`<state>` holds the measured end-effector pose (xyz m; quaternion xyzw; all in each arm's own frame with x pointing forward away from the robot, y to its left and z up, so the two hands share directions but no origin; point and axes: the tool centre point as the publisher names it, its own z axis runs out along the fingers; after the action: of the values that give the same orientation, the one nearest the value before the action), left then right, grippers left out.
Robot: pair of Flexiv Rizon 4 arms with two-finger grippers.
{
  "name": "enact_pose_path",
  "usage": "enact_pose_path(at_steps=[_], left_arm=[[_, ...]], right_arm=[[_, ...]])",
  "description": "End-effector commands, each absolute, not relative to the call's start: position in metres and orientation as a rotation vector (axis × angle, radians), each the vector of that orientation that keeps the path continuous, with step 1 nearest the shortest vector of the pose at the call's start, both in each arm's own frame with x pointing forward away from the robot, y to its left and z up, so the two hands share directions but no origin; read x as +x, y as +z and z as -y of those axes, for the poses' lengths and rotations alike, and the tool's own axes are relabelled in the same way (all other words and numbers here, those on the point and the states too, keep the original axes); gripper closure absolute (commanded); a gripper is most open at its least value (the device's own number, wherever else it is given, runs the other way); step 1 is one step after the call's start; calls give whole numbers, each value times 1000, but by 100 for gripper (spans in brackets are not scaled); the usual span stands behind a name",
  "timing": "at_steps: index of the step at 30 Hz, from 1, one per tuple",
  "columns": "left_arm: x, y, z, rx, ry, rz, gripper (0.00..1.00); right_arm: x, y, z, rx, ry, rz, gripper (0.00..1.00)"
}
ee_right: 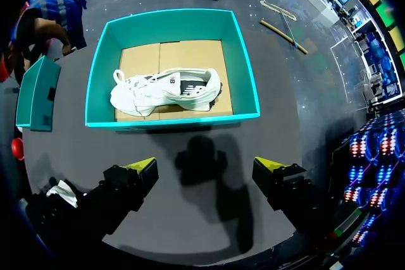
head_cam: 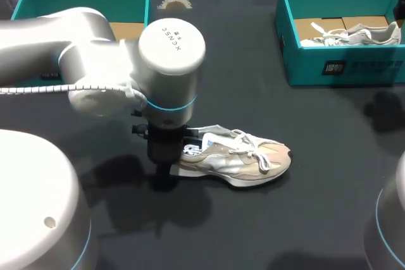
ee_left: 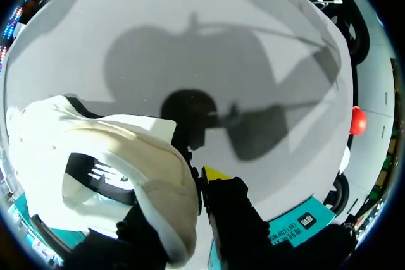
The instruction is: Take the shoe out of the shoebox, open the shoe tongue, remove and reinsert the insole, then place the shoe into the shoebox
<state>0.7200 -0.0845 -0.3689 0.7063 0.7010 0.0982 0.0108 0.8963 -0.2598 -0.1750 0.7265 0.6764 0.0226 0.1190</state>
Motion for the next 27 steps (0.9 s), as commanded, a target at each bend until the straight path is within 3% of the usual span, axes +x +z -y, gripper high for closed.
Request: enact_pose_path(at_steps=[1,27], left_arm=[[719,-372,88,2203,317,-2186,100],[717,-382,87,2204,301,-2201,100]], right_arm=[[897,-175,259,2126,62,-1976,0],[897,-175,259,2126,62,-1976,0]])
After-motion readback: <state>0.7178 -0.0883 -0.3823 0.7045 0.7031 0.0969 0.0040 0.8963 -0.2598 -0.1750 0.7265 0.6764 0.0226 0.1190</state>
